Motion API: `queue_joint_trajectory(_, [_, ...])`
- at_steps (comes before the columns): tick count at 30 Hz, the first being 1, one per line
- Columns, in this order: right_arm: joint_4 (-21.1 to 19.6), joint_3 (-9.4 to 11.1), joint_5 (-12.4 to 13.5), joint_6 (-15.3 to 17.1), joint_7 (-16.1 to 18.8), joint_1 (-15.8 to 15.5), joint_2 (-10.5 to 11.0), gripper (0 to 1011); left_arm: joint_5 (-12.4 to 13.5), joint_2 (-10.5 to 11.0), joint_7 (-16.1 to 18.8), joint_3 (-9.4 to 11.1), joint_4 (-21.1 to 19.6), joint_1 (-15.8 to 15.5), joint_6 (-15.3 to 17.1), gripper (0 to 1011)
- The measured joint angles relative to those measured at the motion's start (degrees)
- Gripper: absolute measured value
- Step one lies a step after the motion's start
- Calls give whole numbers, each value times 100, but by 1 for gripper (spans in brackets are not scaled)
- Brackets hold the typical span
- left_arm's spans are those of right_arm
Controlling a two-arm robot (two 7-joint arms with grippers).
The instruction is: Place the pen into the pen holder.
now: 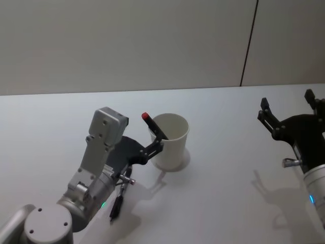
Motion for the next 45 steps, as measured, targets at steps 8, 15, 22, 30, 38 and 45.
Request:
queue_joint_trajectory(8, [-23, 5, 6, 15, -18, -20, 11, 1002, -382, 182, 38, -140, -306, 115, 677, 1004])
queue_joint_trajectory(15, [-35, 10, 12, 25, -27, -32, 15, 1001, -737, 338, 131, -268, -595, 213, 1329, 1004])
queue_joint_trajectory(22, [-42, 10, 12, 29, -32, -36, 19, 1002, -1081, 452, 240, -376, -843, 295, 1991, 1004])
queue_joint_trajectory(30, [-47, 10, 12, 33, -36, -40, 22, 1001, -1400, 542, 281, -478, -1078, 328, 2745, 1004])
queue_joint_trajectory(38, [-48, 10, 12, 33, -37, -43, 22, 1002, -1612, 570, 288, -529, -1207, 328, 3381, 1004])
queue_joint_trajectory(45, [-48, 9, 12, 33, -37, -43, 22, 1002, -1721, 551, 361, -553, -1271, 323, 3831, 1004])
